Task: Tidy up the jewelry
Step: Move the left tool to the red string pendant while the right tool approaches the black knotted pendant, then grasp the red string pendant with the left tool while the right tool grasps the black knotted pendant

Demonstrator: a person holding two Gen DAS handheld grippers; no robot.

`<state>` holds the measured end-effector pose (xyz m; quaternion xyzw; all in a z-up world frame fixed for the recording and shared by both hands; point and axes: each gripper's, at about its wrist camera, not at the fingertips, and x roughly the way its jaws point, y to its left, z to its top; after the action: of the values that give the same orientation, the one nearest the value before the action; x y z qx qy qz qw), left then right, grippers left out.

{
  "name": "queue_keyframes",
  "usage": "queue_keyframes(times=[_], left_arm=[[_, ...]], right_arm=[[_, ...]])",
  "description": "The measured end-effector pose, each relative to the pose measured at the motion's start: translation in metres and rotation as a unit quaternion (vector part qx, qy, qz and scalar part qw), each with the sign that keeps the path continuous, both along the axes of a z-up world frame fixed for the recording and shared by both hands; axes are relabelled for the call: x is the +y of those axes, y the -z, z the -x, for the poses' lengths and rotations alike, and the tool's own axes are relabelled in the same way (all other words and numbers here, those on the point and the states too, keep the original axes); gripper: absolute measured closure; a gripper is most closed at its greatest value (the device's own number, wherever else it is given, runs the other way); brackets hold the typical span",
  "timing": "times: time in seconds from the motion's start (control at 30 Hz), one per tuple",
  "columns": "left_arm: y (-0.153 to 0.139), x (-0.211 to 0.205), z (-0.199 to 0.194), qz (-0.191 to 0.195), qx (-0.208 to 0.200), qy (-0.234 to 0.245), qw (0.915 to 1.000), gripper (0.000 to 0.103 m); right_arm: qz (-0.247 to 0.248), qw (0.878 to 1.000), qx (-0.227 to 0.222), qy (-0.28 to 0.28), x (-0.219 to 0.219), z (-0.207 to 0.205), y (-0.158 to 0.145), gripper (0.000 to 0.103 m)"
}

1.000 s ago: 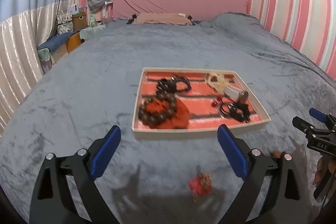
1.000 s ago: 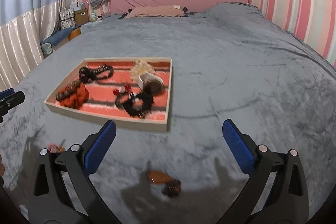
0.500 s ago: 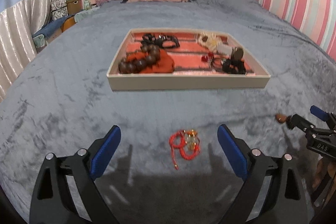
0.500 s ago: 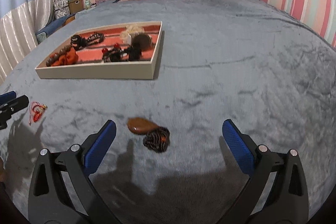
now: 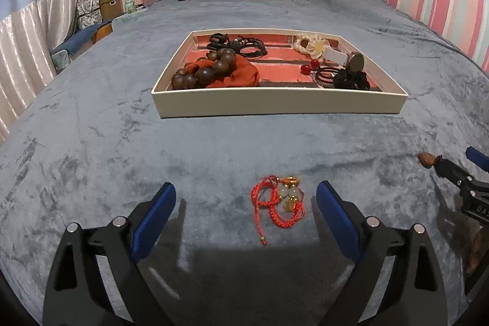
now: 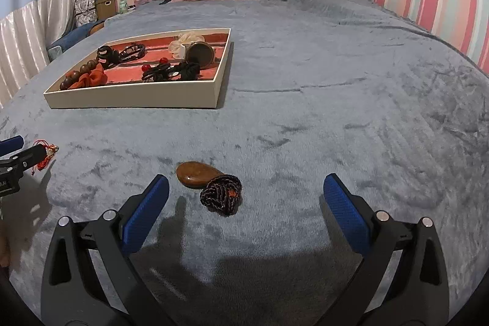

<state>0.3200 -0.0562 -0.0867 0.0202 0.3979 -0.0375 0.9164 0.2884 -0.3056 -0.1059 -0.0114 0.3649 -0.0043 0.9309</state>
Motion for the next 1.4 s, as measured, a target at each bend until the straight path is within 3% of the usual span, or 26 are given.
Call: queue_keyframes(times=[0.17, 0.43, 0.53, 0.63, 0.73, 0.9, 1.0, 1.13, 1.27, 1.4], left_arm=[[0.006, -0.001, 0.001, 0.002, -0.004, 0.006, 1.0000, 0.012], [0.008, -0.001, 0.003, 0.014, -0.008, 0.025, 0.9996, 0.013], [0.008, -0.004, 0.003, 0.016, -0.009, 0.036, 0.9992, 0.022], [0.012, -0.006, 0.000, 0.022, 0.003, 0.049, 0.9986, 0.039], [0.013, -0.006, -0.001, 0.028, 0.007, 0.054, 0.9981, 0.041], [0.015, -0.008, -0.002, 0.030, 0.006, 0.058, 0.9978, 0.053], [0.014, -0.008, -0.001, 0.032, 0.003, 0.058, 0.9978, 0.066], [0.014, -0.006, -0.001, 0.037, 0.002, 0.059, 0.9976, 0.073], [0.014, -0.006, 0.002, 0.041, -0.002, 0.060, 0.9974, 0.089], [0.013, -0.005, 0.002, 0.044, -0.004, 0.060, 0.9973, 0.090]], right_arm=[[0.001, 1.000, 0.005, 0.004, -0.001, -0.003, 0.004, 0.006], [0.001, 1.000, 0.020, -0.010, 0.001, -0.008, 0.010, 0.036], [-0.001, 1.000, 0.024, -0.018, 0.002, -0.010, 0.012, 0.043], [-0.003, 0.999, 0.030, -0.025, 0.004, -0.012, 0.013, 0.055], [-0.007, 0.999, 0.030, -0.031, 0.005, -0.012, 0.014, 0.063], [-0.007, 0.999, 0.030, -0.041, 0.008, -0.011, 0.014, 0.076], [-0.003, 0.999, 0.028, -0.043, 0.010, -0.010, 0.014, 0.076], [-0.009, 0.999, 0.027, -0.043, 0.008, -0.010, 0.014, 0.077], [-0.009, 0.999, 0.024, -0.042, 0.008, -0.009, 0.014, 0.078], [-0.009, 0.999, 0.020, -0.042, 0.008, -0.008, 0.013, 0.078]])
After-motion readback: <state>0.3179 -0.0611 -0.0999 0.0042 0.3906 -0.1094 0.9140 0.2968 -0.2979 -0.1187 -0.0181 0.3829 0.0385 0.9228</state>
